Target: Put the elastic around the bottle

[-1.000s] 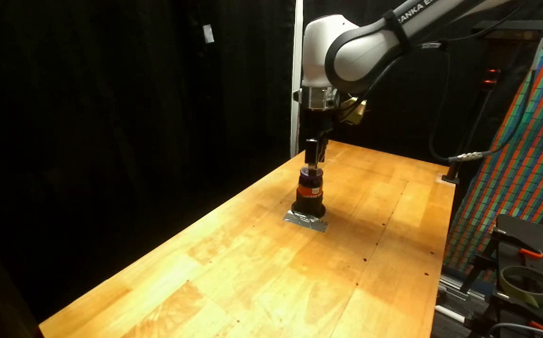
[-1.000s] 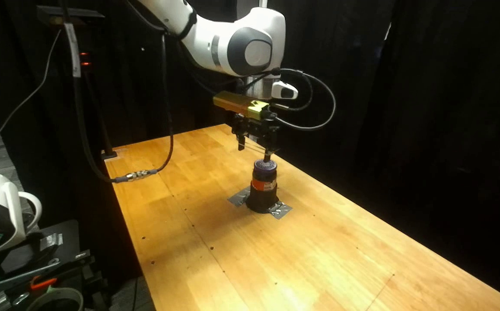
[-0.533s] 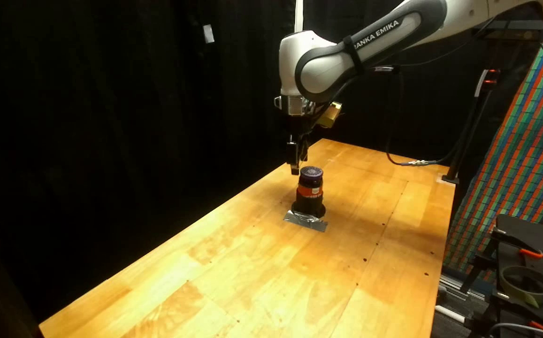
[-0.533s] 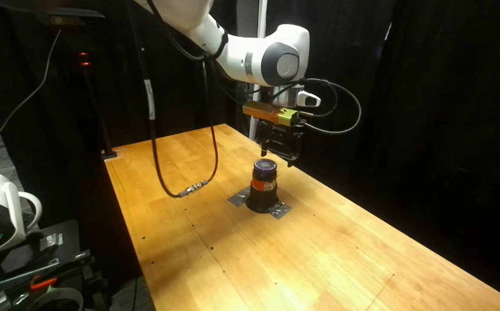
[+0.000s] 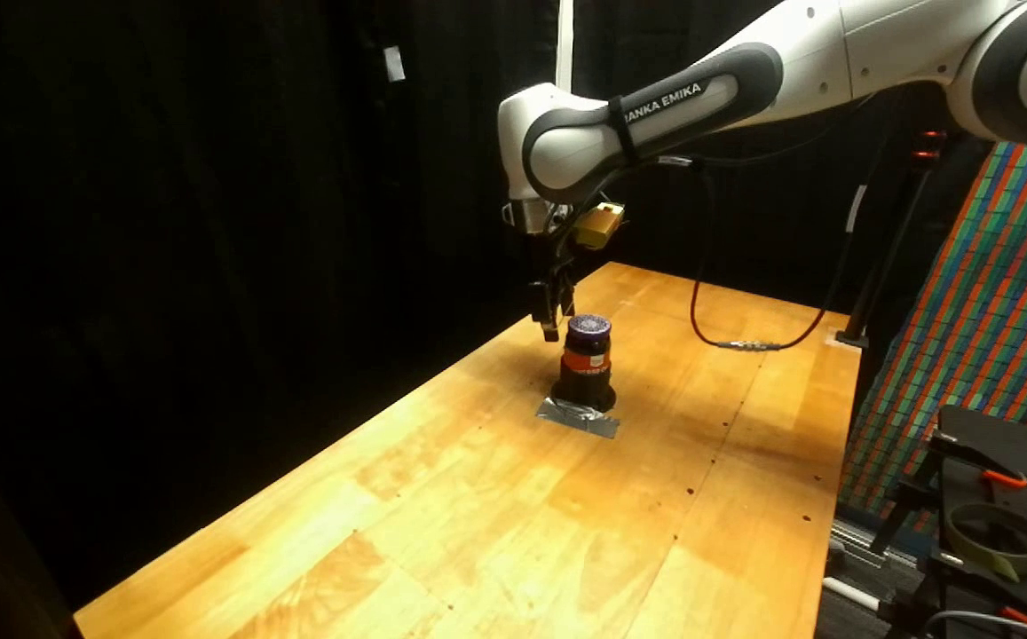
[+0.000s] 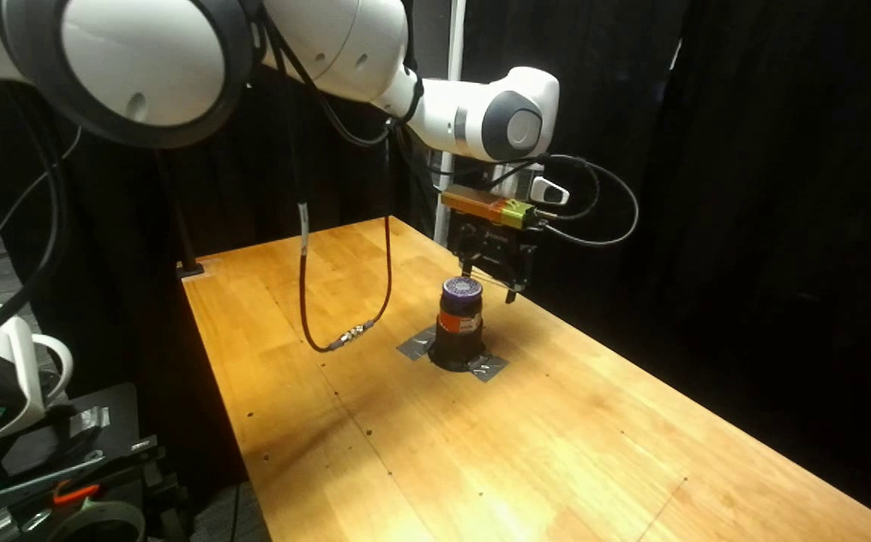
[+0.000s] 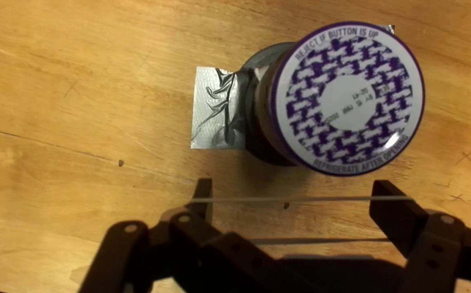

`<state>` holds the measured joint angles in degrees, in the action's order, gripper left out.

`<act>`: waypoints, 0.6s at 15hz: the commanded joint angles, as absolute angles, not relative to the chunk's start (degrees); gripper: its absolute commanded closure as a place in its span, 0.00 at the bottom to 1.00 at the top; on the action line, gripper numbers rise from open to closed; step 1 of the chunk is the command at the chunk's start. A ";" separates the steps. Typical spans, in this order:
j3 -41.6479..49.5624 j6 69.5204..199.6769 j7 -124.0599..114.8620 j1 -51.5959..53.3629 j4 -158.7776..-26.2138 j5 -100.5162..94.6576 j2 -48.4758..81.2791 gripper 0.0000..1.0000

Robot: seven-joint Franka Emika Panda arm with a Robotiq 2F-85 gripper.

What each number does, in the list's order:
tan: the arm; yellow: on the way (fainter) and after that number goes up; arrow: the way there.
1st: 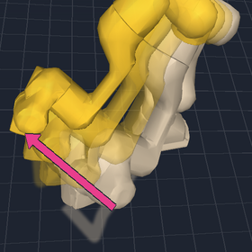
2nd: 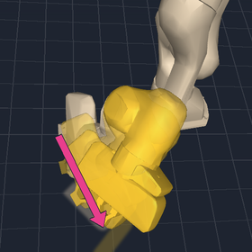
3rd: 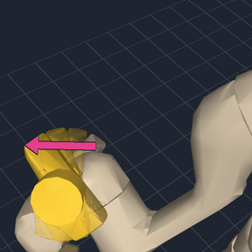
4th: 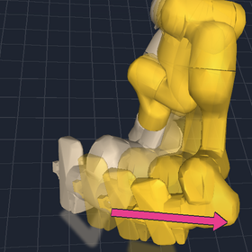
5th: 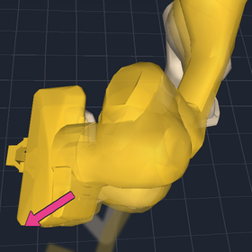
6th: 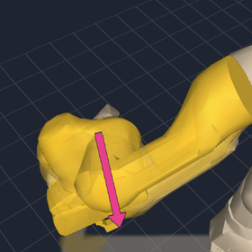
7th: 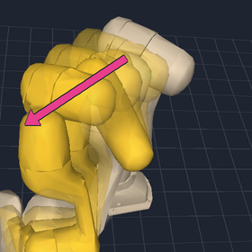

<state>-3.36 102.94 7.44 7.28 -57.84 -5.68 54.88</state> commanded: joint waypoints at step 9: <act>-2.97 96.93 6.40 9.52 -46.23 -6.41 60.62 0.00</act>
